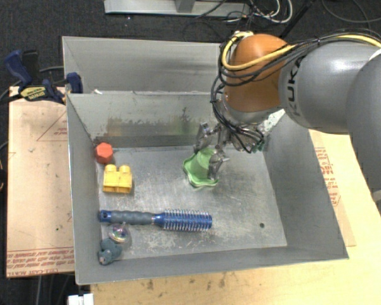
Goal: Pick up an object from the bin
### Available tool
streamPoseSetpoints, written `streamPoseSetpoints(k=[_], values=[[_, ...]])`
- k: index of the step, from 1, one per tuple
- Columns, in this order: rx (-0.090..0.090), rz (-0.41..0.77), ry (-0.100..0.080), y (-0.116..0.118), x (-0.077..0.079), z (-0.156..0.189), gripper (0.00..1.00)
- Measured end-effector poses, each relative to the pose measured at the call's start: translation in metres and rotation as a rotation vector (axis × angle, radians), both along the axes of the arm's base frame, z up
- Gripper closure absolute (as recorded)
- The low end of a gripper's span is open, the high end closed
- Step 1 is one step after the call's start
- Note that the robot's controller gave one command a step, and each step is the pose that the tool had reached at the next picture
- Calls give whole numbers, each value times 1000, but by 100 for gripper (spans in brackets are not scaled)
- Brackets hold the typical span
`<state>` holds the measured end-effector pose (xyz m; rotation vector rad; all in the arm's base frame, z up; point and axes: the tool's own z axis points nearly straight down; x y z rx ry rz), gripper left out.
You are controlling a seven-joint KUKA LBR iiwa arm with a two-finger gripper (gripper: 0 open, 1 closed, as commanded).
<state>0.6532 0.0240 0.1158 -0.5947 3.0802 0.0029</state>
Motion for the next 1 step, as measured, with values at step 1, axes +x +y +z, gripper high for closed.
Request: streamPoseSetpoints(k=[1], values=[[-2, 26, -9, 2, 3, 125, 100]])
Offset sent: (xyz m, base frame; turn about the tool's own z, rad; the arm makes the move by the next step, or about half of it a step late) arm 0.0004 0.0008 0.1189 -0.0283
